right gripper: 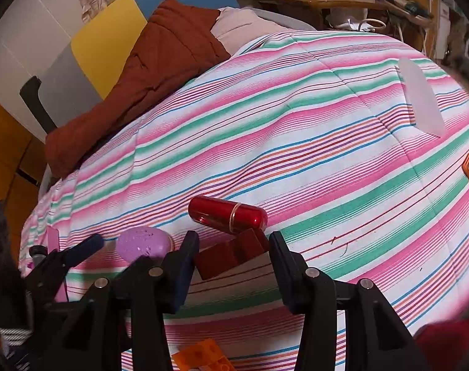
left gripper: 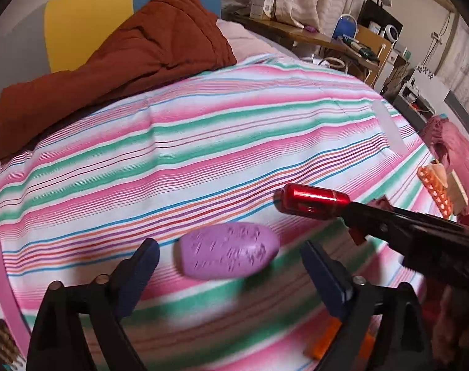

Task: Organize rigid objects
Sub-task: 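Grasp the purple soap bar with the left tool, then carry the purple soap into the tray and open the left tool while the right tool holds the red brick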

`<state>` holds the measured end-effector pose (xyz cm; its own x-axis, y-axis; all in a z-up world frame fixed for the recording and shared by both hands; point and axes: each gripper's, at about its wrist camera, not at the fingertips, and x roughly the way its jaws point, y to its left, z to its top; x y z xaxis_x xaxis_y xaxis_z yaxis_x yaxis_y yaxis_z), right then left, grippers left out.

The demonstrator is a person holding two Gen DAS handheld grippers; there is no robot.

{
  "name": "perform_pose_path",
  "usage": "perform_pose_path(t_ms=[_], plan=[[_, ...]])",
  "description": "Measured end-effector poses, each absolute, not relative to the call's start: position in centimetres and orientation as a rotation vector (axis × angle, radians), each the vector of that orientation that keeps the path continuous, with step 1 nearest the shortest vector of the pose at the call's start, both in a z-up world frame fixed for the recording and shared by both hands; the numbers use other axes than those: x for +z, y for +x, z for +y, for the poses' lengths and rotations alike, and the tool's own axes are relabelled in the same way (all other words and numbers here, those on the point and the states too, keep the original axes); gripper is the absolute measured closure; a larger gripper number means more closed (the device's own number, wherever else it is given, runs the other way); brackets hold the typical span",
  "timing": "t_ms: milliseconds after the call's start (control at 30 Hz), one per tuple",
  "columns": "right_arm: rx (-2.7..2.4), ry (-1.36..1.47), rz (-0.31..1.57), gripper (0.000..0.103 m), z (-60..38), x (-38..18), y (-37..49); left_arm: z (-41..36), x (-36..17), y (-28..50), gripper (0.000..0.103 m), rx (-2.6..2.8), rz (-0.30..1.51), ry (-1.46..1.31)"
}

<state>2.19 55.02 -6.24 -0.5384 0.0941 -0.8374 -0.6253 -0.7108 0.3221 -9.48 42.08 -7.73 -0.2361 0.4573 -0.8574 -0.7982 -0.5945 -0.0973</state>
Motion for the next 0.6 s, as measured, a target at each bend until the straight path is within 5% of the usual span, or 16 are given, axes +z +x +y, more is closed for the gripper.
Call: perform_pose_path(t_ms=[67, 133, 600], plan=[[2.279, -1.178, 0.866, 0.056, 54.8, -6.1, 2.2, 42.7, -8.5, -9.5, 0.007, 1.932, 0.501, -1.176], [2.288, -1.178, 0.86, 0.056, 54.6, -5.9, 2.1, 42.6, -9.3, -9.7, 0.026, 1.934, 0.507, -1.215], [2.357, -1.393, 0.627, 0.056, 51.2, -7.5, -0.2, 32.3, -7.3, -5.3, 0.027, 2.112, 0.389, -1.122]])
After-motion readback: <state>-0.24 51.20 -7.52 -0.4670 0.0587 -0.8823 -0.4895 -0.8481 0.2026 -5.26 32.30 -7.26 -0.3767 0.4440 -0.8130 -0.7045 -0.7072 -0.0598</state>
